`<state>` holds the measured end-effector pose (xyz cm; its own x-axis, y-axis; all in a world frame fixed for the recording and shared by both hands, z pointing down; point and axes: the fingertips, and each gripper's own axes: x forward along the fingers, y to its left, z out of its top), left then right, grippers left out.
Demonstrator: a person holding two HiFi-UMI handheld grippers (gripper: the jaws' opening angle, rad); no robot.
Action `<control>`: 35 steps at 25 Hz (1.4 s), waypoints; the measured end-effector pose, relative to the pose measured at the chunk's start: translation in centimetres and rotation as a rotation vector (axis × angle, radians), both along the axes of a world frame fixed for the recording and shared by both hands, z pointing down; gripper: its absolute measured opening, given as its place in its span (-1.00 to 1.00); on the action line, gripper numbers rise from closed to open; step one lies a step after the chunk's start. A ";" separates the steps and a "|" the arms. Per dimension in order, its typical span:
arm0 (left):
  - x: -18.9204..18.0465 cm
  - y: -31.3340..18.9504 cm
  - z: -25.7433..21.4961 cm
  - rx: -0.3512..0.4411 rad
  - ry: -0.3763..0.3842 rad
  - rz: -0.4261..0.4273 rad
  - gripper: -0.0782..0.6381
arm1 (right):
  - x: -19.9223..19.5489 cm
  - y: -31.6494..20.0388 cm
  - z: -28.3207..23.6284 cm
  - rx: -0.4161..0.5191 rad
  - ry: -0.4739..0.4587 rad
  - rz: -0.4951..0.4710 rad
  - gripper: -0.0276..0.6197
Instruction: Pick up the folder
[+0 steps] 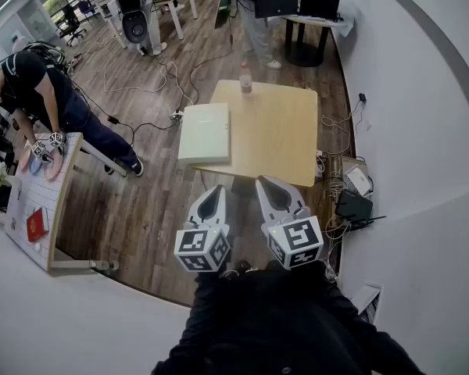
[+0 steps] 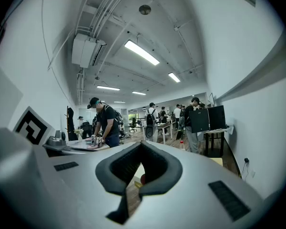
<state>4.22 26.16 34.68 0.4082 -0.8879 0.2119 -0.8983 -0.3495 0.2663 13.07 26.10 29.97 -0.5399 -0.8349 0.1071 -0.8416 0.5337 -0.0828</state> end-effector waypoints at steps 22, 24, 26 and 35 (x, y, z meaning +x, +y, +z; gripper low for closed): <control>-4.9 -0.6 2.6 -0.059 0.036 -0.050 -0.69 | -3.7 -1.2 3.1 -0.098 -0.013 -0.016 -0.85; -5.7 -0.5 3.3 -0.070 0.038 -0.055 -0.69 | -4.4 -1.2 3.6 -0.106 -0.010 -0.018 -0.85; -6.7 -0.4 3.9 -0.082 0.040 -0.061 -0.69 | -5.3 -1.2 4.2 -0.114 -0.007 -0.021 -0.85; -9.8 -0.7 6.2 -0.125 0.054 -0.063 -0.69 | -8.2 -1.6 6.3 -0.156 0.003 -0.006 -0.85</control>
